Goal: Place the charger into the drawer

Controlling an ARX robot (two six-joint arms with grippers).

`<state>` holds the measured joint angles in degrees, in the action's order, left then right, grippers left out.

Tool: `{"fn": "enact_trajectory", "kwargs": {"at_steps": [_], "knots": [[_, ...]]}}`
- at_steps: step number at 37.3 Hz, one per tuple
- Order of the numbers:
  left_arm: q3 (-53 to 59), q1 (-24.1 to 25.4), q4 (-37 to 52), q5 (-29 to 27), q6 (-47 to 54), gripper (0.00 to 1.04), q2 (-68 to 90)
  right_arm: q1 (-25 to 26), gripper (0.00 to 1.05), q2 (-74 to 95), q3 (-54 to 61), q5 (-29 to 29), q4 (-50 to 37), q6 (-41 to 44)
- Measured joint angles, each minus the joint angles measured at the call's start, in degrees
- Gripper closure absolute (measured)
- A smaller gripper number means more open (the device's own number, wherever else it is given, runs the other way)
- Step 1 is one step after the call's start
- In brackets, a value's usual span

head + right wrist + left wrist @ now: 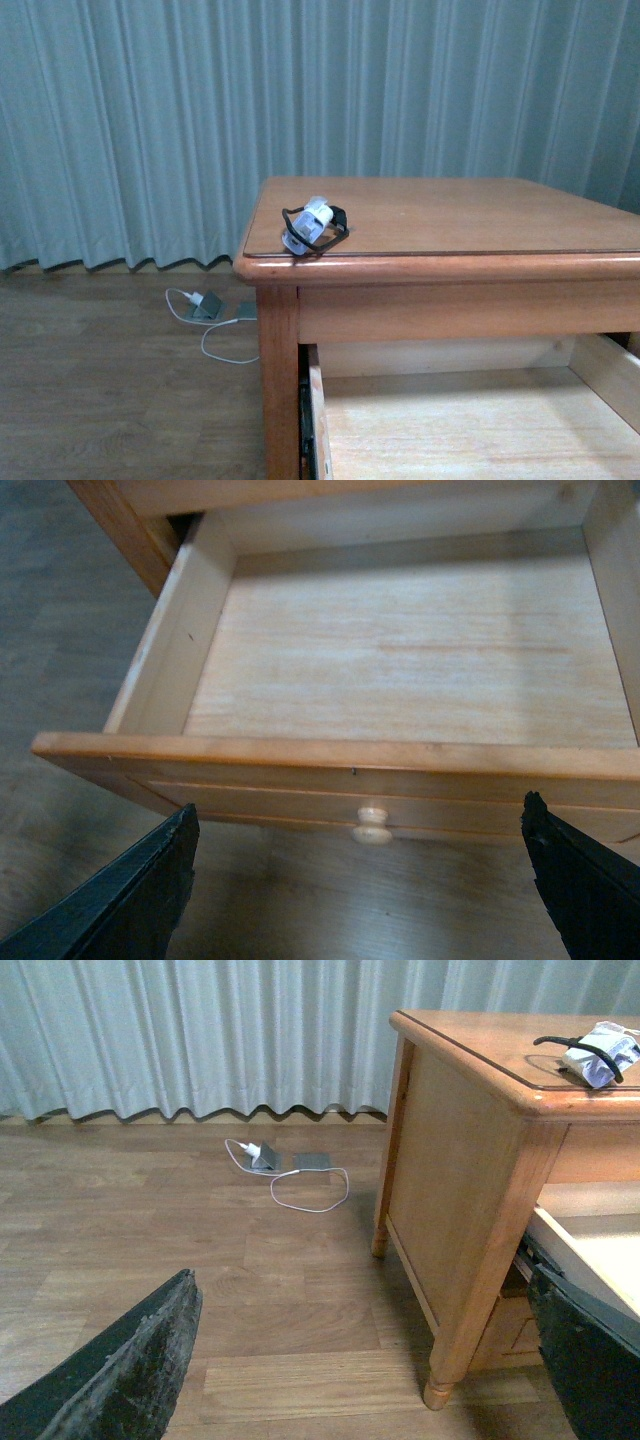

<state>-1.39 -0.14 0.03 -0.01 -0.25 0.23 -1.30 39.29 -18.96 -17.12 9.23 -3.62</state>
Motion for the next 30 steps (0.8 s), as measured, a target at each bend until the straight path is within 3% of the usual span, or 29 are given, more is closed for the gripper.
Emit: {"fn": "enact_trajectory", "kwargs": {"at_steps": [14,19,22,25,30], "knots": [[0.0,0.0,0.0,0.0,0.0,0.06,0.0,1.95,0.1,-7.65,2.23,1.44,-4.02,-1.53],[0.0,0.0,0.0,-0.04,0.0,0.06,0.0,1.42,0.31,-11.76,10.88,16.13,-24.87,1.86],[0.0,0.0,0.0,0.0,0.0,0.06,0.0,1.51,0.45,-13.68,12.39,17.46,-27.96,2.43],[0.0,0.0,0.0,-0.04,-0.02,0.06,0.0,1.38,0.65,-15.89,13.88,17.09,-27.47,3.02],[0.0,0.0,0.0,0.0,0.0,0.06,0.0,1.38,0.88,-18.36,15.15,17.18,-26.05,3.23]]}}
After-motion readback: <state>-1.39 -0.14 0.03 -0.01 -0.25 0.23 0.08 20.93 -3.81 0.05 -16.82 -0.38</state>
